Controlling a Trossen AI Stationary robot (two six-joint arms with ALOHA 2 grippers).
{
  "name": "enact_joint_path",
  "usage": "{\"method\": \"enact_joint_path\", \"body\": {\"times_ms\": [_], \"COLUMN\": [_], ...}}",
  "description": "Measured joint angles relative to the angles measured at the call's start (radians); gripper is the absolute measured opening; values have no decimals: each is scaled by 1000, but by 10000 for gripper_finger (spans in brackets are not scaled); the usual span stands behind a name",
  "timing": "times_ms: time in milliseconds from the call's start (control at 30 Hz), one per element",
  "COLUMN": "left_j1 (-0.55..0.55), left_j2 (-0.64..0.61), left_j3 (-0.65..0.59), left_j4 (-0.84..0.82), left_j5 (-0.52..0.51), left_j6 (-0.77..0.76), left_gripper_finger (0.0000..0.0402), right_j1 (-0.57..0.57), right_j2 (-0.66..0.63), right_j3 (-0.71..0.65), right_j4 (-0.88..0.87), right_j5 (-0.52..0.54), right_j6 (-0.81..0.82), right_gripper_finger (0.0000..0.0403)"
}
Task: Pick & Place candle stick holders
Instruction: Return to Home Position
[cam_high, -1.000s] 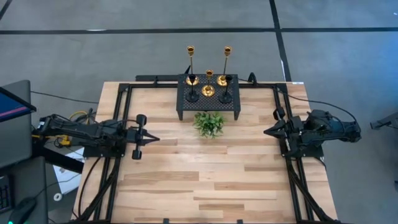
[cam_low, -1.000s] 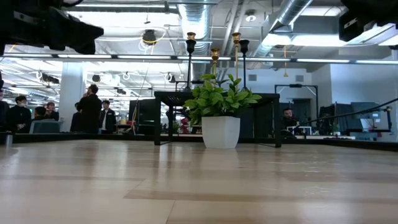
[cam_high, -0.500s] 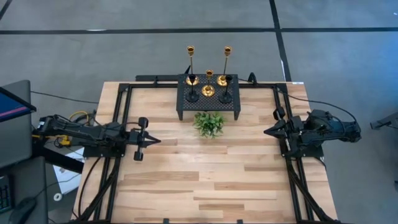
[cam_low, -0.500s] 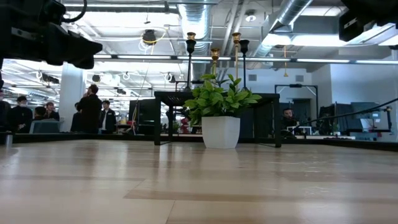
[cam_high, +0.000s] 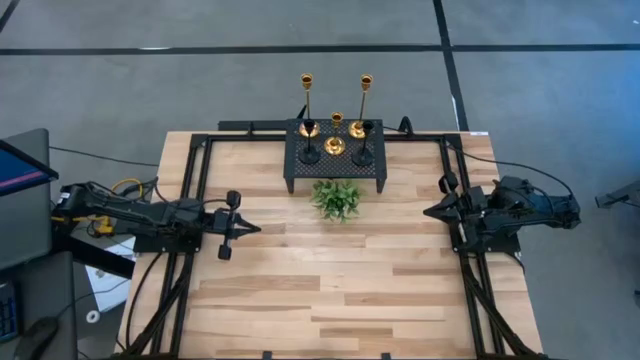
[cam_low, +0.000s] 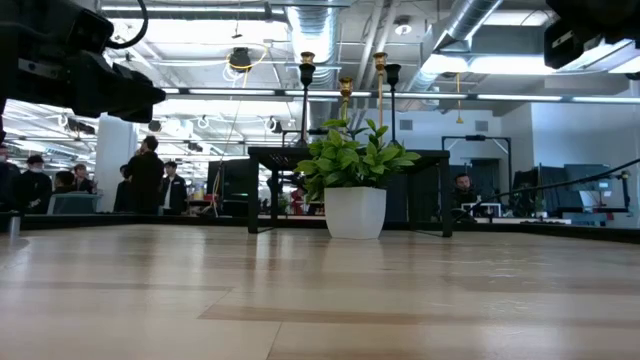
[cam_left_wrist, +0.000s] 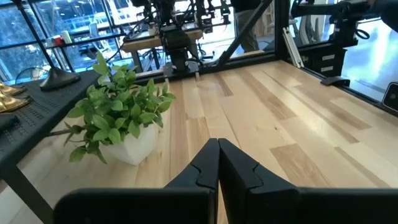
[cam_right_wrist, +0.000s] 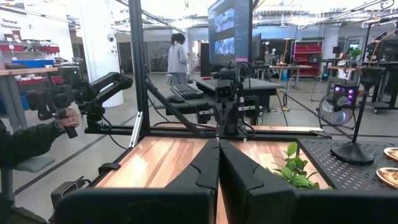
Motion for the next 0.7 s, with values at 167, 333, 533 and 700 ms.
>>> {"method": "enact_joint_path", "body": {"times_ms": [167, 333, 533, 700], "left_j1": [0, 0, 0, 0], "left_j2": [0, 0, 0, 0], "left_j3": [0, 0, 0, 0], "left_j4": [0, 1, 1, 1], "left_j5": [0, 0, 0, 0], "left_j6": [0, 0, 0, 0], "left_gripper_finger": [3, 5, 3, 5], "right_j1": [0, 0, 0, 4], "right_j2": [0, 0, 0, 0], "right_j3": [-65, -152, -231, -256], "right_j4": [56, 137, 230, 234], "right_j5": [8, 8, 8, 6], "right_j6": [8, 17, 2, -16], "right_gripper_finger": [0, 0, 0, 0]}}
